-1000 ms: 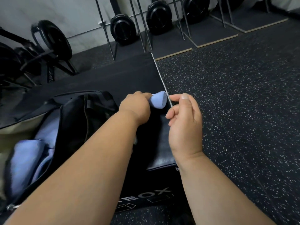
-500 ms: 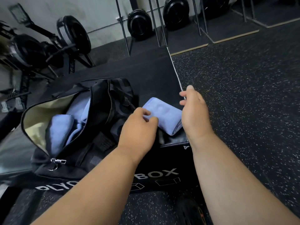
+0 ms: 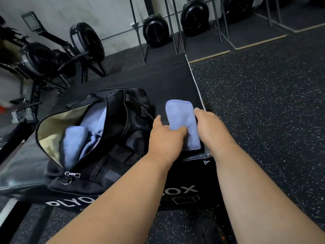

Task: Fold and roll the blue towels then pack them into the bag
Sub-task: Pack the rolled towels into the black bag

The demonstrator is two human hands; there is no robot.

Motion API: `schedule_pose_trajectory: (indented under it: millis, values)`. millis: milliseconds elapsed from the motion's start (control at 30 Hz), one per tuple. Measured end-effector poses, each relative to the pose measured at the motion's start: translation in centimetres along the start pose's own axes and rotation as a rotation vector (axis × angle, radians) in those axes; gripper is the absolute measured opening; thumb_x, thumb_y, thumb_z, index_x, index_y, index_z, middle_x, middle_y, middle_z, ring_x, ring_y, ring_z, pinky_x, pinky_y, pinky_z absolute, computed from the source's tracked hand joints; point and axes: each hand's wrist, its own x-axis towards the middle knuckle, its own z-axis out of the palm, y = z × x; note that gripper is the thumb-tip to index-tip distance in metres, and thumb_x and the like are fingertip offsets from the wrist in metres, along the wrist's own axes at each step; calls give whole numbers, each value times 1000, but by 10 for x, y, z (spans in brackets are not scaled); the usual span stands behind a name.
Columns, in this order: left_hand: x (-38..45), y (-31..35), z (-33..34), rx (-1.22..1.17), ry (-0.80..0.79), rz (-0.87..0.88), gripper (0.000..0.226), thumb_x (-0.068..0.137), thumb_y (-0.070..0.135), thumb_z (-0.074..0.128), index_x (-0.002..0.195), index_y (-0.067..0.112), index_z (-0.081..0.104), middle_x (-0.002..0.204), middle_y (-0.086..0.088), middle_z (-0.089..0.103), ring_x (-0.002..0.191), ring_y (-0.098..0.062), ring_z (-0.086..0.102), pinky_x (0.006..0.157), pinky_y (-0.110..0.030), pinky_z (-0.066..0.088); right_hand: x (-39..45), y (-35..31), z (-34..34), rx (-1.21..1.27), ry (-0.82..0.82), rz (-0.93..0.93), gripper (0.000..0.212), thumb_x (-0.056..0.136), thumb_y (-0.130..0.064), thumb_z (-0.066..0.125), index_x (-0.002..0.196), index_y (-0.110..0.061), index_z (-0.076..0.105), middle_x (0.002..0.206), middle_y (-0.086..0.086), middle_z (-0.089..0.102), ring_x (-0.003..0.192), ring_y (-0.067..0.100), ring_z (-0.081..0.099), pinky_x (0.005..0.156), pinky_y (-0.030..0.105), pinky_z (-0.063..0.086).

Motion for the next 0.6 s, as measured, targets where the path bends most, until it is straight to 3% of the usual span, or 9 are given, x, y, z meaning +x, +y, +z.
schedule_pose_trajectory:
  millis: [67,133,233,367,467,533,600]
  values:
    - [-4,6,-8,-120,-55,10,69,81,21,72,147,16,54,86,7,76,88,-9,74,76,-25,53,4,-1,4,101,-40,11,74,72,-74,35,110,-20,70,109,6,76,103,33,70,100,52,53]
    - [-8,13,-19,-241,-140,22,39,77,16,68,115,11,72,102,-13,78,96,-32,76,78,-39,56,-3,-6,9,262,-87,16,70,76,-72,47,113,-19,73,106,3,78,103,25,73,101,48,55]
    - [-18,24,-39,-403,-188,40,30,87,3,63,115,6,72,106,-19,76,89,-28,71,75,-39,56,-11,-14,16,553,-215,-6,55,88,-65,62,115,-19,76,106,5,81,104,23,76,103,47,55]
    - [-28,28,-68,-434,-166,55,34,91,2,63,124,11,70,109,-15,76,86,-24,72,68,-35,58,-25,-31,32,772,-318,-50,42,96,-41,67,124,-11,71,113,18,78,107,34,76,104,60,54]
    - [-36,24,-88,-405,-157,49,28,89,15,69,117,18,72,107,-7,79,86,-20,73,70,-35,55,-38,-41,47,808,-278,-171,28,98,-22,67,126,-14,67,117,17,76,105,34,75,96,63,58]
    - [-43,25,-104,-391,-144,49,16,92,26,72,108,21,72,91,8,78,81,-10,72,66,-26,55,-49,-47,57,796,-317,-238,27,100,-20,68,126,-14,66,119,15,76,108,35,75,94,60,60]
    - [-46,28,-124,-329,-95,62,27,89,38,76,108,19,72,92,9,78,87,-14,75,75,-32,59,-62,-54,67,773,-393,-306,25,101,-21,67,124,-14,66,119,14,76,108,32,74,95,55,60]
